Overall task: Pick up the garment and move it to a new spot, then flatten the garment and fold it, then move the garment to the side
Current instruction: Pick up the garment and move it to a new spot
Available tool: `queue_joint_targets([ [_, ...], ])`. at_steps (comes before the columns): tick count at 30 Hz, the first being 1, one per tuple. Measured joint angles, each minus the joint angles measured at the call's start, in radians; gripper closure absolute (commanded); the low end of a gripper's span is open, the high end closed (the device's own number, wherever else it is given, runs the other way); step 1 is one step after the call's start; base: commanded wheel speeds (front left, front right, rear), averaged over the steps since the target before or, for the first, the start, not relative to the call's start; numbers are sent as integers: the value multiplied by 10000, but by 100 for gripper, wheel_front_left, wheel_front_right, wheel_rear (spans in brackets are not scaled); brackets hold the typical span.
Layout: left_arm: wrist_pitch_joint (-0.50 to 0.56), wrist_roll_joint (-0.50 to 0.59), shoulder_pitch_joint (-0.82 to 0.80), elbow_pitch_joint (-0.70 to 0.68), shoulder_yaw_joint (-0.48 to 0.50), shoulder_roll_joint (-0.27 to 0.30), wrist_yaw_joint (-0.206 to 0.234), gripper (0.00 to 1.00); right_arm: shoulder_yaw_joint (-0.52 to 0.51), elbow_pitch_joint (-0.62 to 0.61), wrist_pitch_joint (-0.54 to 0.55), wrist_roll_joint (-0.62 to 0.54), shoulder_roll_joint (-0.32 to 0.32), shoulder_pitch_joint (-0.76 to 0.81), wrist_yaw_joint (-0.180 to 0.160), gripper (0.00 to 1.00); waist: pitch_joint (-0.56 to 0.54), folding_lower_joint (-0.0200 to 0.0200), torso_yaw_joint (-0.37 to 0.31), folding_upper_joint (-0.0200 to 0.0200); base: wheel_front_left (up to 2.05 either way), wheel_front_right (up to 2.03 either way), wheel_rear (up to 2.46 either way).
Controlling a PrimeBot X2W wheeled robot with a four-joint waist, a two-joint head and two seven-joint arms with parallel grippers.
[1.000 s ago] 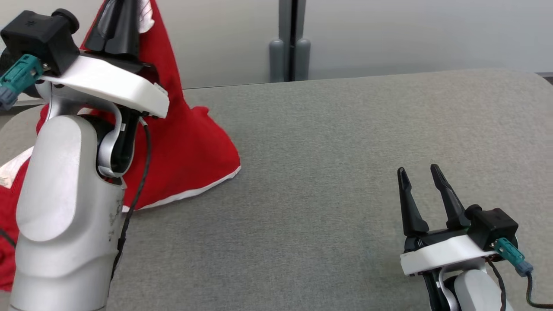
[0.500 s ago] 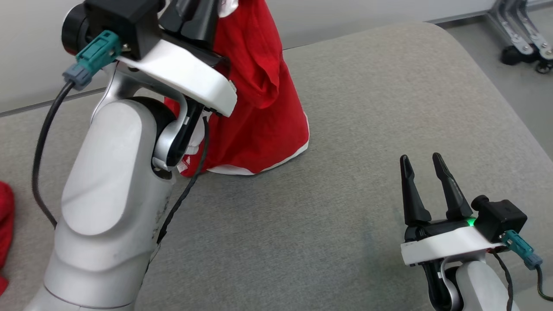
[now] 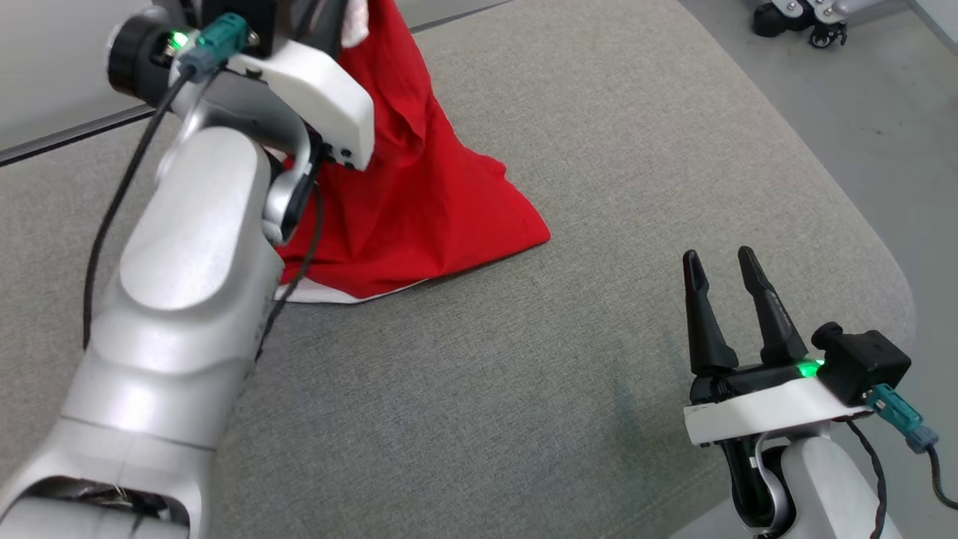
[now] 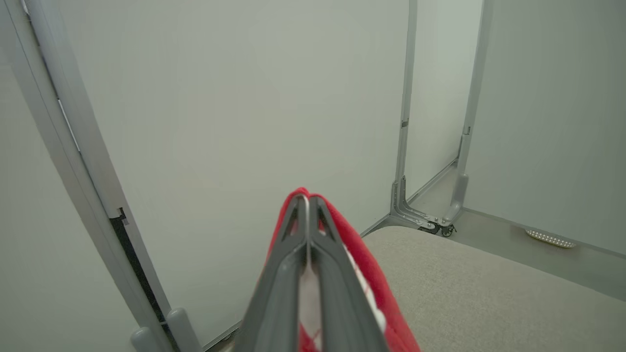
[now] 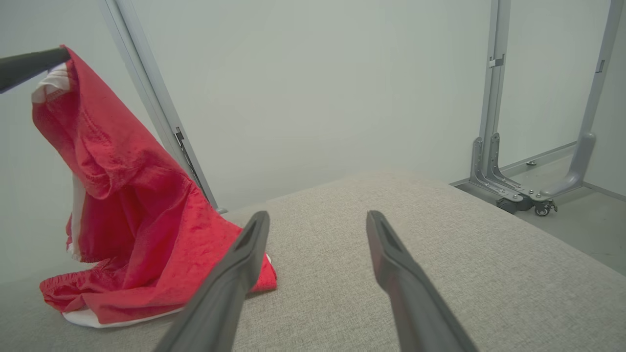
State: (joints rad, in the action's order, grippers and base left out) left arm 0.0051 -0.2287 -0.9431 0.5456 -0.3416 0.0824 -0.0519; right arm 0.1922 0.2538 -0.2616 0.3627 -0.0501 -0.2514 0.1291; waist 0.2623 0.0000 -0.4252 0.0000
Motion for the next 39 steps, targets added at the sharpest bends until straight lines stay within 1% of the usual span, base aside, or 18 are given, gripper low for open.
queue_joint_targets([
  [2, -474, 128, -572, 708, 84, 23, 151, 100, 107, -2, -10, 69, 6, -76, 0, 0, 148, 0, -107, 0, 0, 0, 0],
  [3, -704, 128, -849, 1035, 134, 25, 186, 75, 130, -2, -10, 81, 6, -131, 0, 0, 215, 0, -151, 0, 0, 0, 0],
  [4, -1145, 117, -1283, 1647, 174, -10, 209, 0, 174, -4, -12, 132, 4, -194, 0, 0, 323, 0, -202, 0, 0, 0, 0],
  [7, -1463, 79, -1639, 2502, 25, -94, 10, 0, 232, 42, -12, 159, 6, -194, 0, 0, 378, 0, -143, 0, 0, 0, 0],
  [13, -2161, -67, -1866, 3567, -42, -186, -52, 0, 117, 150, -12, 52, 10, -151, 0, 0, 280, 0, 301, 0, 0, 0, 0],
  [18, -2537, -539, -1687, 3632, 211, -253, -52, 0, -245, 134, -13, -313, -4, -143, 0, 0, 98, 0, 948, 0, 0, 0, 0],
  [21, -2627, -727, -1046, 3427, 387, -174, -98, 0, -430, 117, -13, -646, 15, -130, 2, 0, -32, 0, 1468, 0, 0, 0, 0],
  [24, -2665, -819, -92, 2844, 548, 36, -222, 0, -575, 150, -13, -1057, 4, -10, 0, 0, -217, 0, 2038, 0, 0, 0, 0],
  [27, -2688, -872, 1127, 1687, 746, 134, -318, 0, -715, 249, -13, -1490, 17, 141, 2, 0, -457, 0, 2608, 0, 0, 0, 0],
  [31, -2686, -706, 3003, 297, 920, 167, -316, 0, -922, 274, -13, -1753, -203, 384, 2, 0, -789, 0, 3366, 0, 0, 0, 0],
  [36, -2694, -623, 5155, -1260, 1361, -36, -69, 0, -999, 314, -13, -1818, -334, 649, 2, 0, -1224, 0, 4127, 0, 0, 0, 0],
  [39, -2692, -629, 6399, -1864, 1553, -213, 33, 0, -991, 359, -15, -1816, -336, 771, 2, 0, -1460, 0, 4445, 0, 0, 0, 0],
])
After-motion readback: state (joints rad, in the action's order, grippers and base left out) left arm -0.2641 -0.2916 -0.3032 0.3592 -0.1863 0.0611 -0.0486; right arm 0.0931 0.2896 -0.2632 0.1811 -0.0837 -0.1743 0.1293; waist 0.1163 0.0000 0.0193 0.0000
